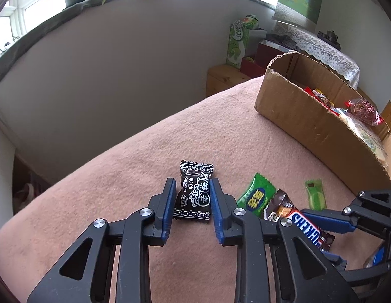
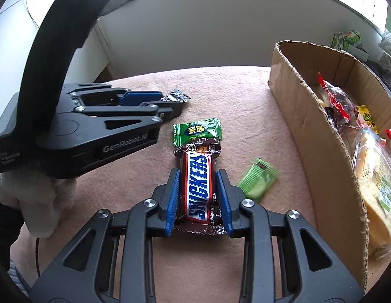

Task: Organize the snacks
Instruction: 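Grasp the Snickers bar with the right gripper while the left grasps the black candy packet, then carry the Snickers bar and black candy packet over the cardboard box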

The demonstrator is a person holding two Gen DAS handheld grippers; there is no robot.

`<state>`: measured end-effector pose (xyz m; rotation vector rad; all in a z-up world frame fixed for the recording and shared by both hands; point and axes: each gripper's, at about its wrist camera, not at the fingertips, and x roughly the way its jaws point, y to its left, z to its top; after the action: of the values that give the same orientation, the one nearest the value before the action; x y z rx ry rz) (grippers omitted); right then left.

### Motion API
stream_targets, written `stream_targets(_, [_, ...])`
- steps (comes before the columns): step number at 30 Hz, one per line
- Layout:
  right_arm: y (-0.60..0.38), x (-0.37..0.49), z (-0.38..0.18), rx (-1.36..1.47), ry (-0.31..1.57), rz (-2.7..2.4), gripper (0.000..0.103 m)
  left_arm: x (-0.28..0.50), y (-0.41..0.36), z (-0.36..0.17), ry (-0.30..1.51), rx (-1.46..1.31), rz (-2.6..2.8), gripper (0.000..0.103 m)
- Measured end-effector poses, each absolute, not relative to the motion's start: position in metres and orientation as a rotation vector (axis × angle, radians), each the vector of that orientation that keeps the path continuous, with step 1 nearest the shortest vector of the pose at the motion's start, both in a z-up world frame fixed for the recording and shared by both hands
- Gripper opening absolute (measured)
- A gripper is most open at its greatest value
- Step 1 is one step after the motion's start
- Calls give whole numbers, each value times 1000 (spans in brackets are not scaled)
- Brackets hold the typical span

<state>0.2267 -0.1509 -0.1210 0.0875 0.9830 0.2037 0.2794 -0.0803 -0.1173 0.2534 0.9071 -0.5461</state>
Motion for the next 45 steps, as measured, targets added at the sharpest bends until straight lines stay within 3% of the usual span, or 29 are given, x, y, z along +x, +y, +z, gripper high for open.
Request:
stream_targets(22, [-185,149,-64,146,853,281,30,199,-55,-57,792,133,-480,25])
stream_targets(45, [-306,108,-5,145,730,160,30,149,-131,-11,706,78,-579,25])
